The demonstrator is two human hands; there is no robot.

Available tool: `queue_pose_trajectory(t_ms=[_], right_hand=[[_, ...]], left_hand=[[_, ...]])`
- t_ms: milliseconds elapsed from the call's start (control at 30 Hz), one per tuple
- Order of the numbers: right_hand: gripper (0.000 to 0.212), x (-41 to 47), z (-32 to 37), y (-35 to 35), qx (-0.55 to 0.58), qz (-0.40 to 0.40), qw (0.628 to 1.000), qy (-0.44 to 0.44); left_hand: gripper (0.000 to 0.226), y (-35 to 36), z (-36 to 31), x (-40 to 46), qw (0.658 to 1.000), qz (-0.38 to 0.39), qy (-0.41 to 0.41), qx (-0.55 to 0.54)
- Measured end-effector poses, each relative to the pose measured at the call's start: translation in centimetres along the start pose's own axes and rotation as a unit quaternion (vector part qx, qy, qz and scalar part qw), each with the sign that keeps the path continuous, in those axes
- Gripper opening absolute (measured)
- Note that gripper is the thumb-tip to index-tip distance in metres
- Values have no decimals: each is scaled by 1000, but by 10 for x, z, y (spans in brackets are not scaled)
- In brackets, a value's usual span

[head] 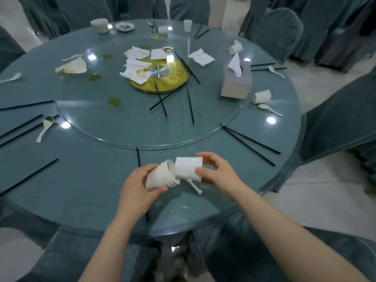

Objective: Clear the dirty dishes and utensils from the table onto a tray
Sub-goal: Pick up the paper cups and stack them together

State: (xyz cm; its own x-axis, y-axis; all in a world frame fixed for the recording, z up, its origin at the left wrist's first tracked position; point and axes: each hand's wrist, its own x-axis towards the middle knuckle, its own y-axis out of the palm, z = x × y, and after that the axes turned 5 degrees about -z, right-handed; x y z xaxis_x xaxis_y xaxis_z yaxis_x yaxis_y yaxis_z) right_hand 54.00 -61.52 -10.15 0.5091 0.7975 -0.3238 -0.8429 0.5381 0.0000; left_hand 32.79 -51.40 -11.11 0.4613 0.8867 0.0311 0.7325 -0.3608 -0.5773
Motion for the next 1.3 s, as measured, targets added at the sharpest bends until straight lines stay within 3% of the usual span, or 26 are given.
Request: queue_pose_trajectory(t_ms=[167,633,800,967,1133,1300], right_hand=[[55,-41,14,-32,-131,37,990,-33],[63,-241,9,-230,-121,-50,989,-72],[63,-303,4,-284,-163,-84,978,-102],[68,-332,1,-333,-118,-69,986,-97],[66,-310,-3,-369,-77,-69,990,-97],[52,-256,-1,-415,-56,-97,989,-98]], left_hand=[[58,28,-40,-13,992,66,97,46],[60,147,-202,-151,948,132,271,101],[62,193,-245,-203,946,187,254,69],[70,225,-282,-230,947,184,258,55],[68,258,-303,-218,952,181,242,53],[49,298,-311,-183,969,165,181,-18]])
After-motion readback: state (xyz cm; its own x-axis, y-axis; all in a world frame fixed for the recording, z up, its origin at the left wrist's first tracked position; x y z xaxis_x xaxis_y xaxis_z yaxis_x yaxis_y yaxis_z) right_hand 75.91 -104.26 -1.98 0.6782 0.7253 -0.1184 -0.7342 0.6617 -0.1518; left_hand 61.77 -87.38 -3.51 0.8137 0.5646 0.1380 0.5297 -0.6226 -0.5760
